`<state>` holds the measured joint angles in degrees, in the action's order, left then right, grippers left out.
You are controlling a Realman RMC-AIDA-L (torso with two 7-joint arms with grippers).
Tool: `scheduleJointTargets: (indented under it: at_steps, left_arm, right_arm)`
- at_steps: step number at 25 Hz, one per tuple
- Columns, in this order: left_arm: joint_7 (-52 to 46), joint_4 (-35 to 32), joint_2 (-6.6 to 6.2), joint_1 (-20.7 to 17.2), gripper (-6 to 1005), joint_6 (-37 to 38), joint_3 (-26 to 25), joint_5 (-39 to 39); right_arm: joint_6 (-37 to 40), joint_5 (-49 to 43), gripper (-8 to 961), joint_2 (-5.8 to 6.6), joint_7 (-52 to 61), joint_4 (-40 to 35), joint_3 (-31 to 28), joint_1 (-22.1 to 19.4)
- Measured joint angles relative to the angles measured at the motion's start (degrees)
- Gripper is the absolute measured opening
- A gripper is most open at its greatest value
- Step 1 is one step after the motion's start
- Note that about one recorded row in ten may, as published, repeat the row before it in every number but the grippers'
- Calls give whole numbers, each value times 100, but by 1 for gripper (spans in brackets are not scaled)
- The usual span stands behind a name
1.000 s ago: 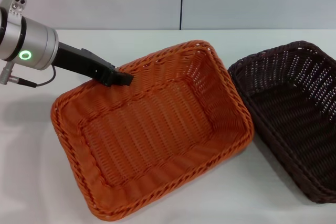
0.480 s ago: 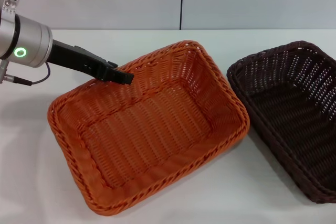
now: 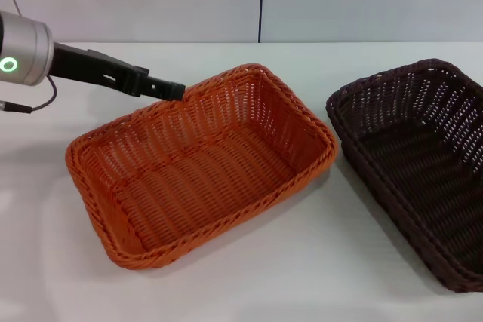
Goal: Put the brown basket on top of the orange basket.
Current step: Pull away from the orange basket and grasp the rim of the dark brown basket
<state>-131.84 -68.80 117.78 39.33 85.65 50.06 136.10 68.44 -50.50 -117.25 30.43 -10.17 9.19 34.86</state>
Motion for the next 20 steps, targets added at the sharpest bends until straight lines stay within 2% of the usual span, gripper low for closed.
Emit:
scheduleJointTargets:
  at_steps: [2, 3, 4, 5, 6, 8, 9, 10, 11, 12, 13, 14, 15, 16, 17, 18, 19, 20]
  left_arm:
    - [31, -9, -6, -68, 824, -16, -44, -209]
    - [140, -57, -10, -204, 825, -67, -89, -615]
    - [392, -142, -2, -402, 827, -120, -129, -1119]
    - [392, -142, -2, -402, 828, -120, -129, -1119]
    - [638, -182, 7, -565, 830, -161, -138, -1575]
    - [1056, -187, 12, -814, 833, -228, -120, -2309]
    - [1587, -130, 24, -1080, 834, -316, -75, -3125]
    - [1587, -130, 24, -1080, 834, -316, -75, -3125]
    - [1900, -68, 36, -1232, 834, -357, -28, -3555]
    - [2115, -9, 40, -1322, 834, -394, 37, -3867]
    - [2273, 40, 44, -1387, 834, -415, 96, -4089]
    - [2558, 138, 46, -1509, 834, -451, 286, -4566]
    - [2558, 138, 46, -1509, 834, -451, 286, -4566]
    - [2606, 168, 49, -1540, 834, -475, 359, -4725]
    - [2626, 212, 58, -1573, 834, -519, 437, -4893]
    - [2638, 268, 65, -1594, 834, -566, 508, -5050]
    - [2687, 418, 69, -1607, 834, -623, 619, -5315]
    - [2687, 418, 69, -1607, 833, -623, 619, -5315]
  right_arm:
    - [-36, -10, 526, 48, 238, -64, 281, -18]
    - [-97, -47, 525, 84, 477, -152, 493, -39]
    - [-262, -225, 525, 175, 1222, -439, 976, -104]
    - [-262, -225, 525, 175, 1222, -439, 976, -104]
    - [-337, -407, 525, 225, 1739, -629, 1226, -149]
    - [-393, -978, 525, 409, 3063, -1193, 1771, -237]
    - [-358, -1749, 525, 643, 4367, -1824, 2216, -280]
    - [-358, -1749, 525, 643, 4367, -1824, 2216, -280]
    - [-196, -2708, 525, 941, 5445, -2400, 2505, -234]
    - [-196, -2708, 525, 941, 5445, -2400, 2505, -234]
    - [-51, -3217, 525, 1093, 5901, -2608, 2569, -177]
    - [321, -4266, 525, 1412, 6668, -2998, 2624, 34]
    - [321, -4266, 525, 1412, 6668, -2998, 2624, 34]
    - [668, -5251, 525, 1626, 7055, -3304, 2585, 338]
    - [797, -5708, 525, 1682, 7124, -3440, 2560, 498]
    - [797, -5708, 525, 1682, 7124, -3440, 2560, 498]
    - [885, -6524, 525, 1723, 7143, -3741, 2561, 774]
    - [885, -6524, 525, 1723, 7143, -3741, 2561, 774]
